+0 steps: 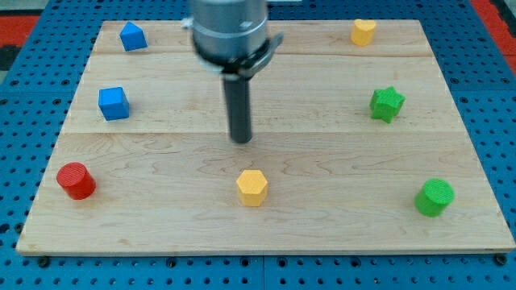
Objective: Make a triangle with a green star and yellow hexagon
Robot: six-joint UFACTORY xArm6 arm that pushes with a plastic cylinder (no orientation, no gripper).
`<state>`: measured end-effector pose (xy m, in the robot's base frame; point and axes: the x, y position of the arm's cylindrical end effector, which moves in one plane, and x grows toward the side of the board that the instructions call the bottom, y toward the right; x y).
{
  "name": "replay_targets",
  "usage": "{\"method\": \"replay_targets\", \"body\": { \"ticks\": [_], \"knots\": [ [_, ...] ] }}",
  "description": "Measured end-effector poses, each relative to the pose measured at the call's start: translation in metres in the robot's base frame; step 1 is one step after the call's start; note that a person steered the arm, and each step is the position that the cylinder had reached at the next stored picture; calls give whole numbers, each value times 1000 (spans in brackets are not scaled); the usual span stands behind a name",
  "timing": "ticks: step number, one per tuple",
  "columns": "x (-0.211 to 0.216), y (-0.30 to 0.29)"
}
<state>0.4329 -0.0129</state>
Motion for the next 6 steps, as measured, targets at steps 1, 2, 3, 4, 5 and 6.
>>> {"method": "replay_targets", "body": {
  "ticks": [1, 2, 3, 4, 5, 6],
  "knots": [
    [-46, 48],
    [-73, 138],
    [-73, 154],
    [-88, 159],
    [-97, 194],
    [-95, 208]
  ]
}}
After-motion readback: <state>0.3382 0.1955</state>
